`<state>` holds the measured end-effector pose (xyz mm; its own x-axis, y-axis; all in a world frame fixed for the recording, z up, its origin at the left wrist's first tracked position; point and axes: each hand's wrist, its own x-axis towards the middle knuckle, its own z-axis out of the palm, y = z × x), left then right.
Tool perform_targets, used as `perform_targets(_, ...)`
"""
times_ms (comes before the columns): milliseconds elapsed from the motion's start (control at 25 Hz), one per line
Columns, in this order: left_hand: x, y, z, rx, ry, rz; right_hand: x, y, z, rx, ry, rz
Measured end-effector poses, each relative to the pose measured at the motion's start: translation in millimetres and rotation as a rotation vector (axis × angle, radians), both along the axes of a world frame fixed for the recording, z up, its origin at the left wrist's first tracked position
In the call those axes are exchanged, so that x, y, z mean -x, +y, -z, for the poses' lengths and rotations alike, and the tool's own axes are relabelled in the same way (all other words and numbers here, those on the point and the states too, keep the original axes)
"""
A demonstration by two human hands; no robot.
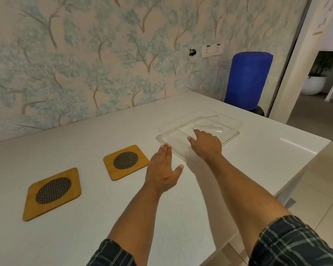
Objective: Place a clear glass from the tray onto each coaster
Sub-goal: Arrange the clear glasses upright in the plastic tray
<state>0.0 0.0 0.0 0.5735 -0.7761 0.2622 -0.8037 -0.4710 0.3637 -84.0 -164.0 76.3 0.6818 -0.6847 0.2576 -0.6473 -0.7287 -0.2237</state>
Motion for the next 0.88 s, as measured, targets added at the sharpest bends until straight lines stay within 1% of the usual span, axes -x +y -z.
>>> perform_targets(80, -2.3, -5.3, 1.9, -0.018, 0.030, -0.011, -6.3, -7.8, -2.6, -0.070, 0.041, 0.007)
perform_targets(160, -5.2, -8.4, 7.0, -0.083, 0.059, -0.020, -11.5, -15.1, -6.5, -0.158, 0.075, 0.012)
perform_targets(240, -6.9, -12.0, 11.7, -0.151, 0.044, -0.032, -19.9, -21.8, -7.7, -0.235, 0.104, 0.004)
perform_targets(360, -12.8, -15.3, 12.2, -0.220, 0.013, -0.035, -33.6, -31.0, -10.6, -0.245, 0.182, -0.053)
perform_targets(480, -14.1, -17.5, 12.9, -0.263, -0.004, -0.023, -45.1, -34.7, -10.2, -0.259, 0.226, -0.065)
perform_targets(600, -15.7, -17.1, 14.7, -0.257, -0.007, -0.023, -52.9, -39.2, -9.1, -0.351, 0.232, -0.078)
perform_targets(720, -18.1, -18.0, 14.6, -0.223, -0.007, -0.032, -56.2, -44.4, -10.3, -0.424, 0.197, -0.092)
perform_targets(880, -20.9, -21.2, 13.9, -0.155, 0.002, -0.041, -52.3, -41.7, -15.3, -0.304, 0.146, -0.076)
